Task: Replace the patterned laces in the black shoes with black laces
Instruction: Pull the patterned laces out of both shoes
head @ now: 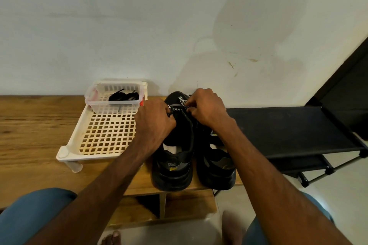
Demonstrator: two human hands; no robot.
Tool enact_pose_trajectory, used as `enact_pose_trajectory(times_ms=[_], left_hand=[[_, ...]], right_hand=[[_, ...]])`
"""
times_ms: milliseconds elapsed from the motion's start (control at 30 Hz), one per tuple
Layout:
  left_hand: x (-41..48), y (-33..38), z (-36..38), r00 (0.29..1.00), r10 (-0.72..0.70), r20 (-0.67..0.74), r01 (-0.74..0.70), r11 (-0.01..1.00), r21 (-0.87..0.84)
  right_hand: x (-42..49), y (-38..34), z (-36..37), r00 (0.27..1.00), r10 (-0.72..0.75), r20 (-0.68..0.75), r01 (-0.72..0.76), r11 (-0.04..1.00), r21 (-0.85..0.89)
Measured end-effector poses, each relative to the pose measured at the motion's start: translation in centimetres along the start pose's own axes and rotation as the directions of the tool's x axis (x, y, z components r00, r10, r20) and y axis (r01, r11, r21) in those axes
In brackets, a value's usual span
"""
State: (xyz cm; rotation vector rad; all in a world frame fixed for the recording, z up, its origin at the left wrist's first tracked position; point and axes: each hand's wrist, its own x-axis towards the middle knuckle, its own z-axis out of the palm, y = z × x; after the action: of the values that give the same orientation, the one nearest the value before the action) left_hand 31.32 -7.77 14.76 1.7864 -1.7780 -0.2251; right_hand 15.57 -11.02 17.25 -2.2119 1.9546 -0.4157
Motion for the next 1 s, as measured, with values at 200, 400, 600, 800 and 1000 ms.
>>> enact_pose_trajectory(times_ms=[200, 400, 600, 800, 1000], left_hand=[[0.1, -0.2, 0.1, 1.000, 0.007, 0.014, -0.008, 0.998, 0.055], [0.2, -0.5, 0.0, 1.000, 0.007, 0.020, -0.008, 0.998, 0.058], [0.3, 0.1, 0.0, 0.999, -0.017, 0.029, 0.016, 0.999, 0.033], [0.1, 0.2, -0.1, 1.000, -0.004, 0.013, 0.004, 1.000, 0.027], [0.0, -0.1, -0.4, 1.000, -0.005, 0.018, 0.005, 0.999, -0.043]], right_hand=[[-0.6, -0.3, -0.8, 0.996, 0.027, -0.089, -0.021, 0.998, 0.065], [-1.9, 0.8, -4.3, 0.915, 0.195, -0.354, -0.002, 0.878, 0.478], [-2.1, 0.9, -4.3, 0.767, 0.477, -0.429, 0.062, 0.610, 0.790], [-1.8, 0.0, -1.6, 0.945, 0.190, -0.268, -0.099, 0.942, 0.319], [-0.4, -0.7, -0.2, 0.997, 0.006, 0.073, -0.014, 0.994, 0.108]])
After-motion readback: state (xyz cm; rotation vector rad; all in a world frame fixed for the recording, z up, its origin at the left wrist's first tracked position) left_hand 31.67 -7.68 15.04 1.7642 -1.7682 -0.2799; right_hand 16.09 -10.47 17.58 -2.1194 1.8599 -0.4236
